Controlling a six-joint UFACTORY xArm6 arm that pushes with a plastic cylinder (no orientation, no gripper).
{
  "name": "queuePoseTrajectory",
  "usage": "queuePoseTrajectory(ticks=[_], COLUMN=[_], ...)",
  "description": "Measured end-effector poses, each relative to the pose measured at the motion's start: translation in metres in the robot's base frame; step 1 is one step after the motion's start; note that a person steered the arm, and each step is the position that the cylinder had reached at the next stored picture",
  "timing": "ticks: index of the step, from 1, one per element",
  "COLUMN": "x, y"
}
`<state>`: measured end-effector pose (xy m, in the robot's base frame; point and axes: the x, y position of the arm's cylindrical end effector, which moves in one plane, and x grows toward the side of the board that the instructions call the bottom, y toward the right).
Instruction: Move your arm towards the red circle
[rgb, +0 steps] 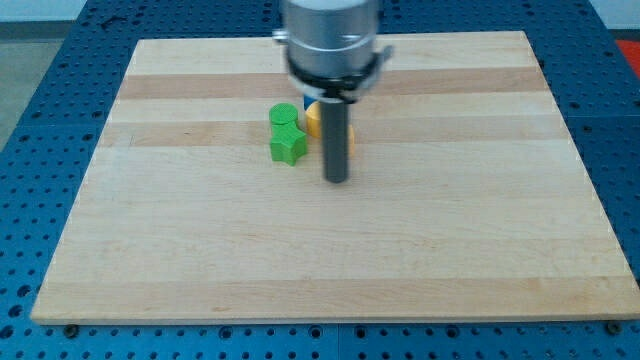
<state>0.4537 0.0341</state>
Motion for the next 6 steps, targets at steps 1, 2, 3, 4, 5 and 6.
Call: queuePoseTrajectory(ticks=[1, 2, 3, 4, 5, 6], x=[-0.046, -0.118, -0.192, -0.262, -0.261, -0.262], y=[0.111, 0.14, 0.14, 0.13, 0.129, 0.125])
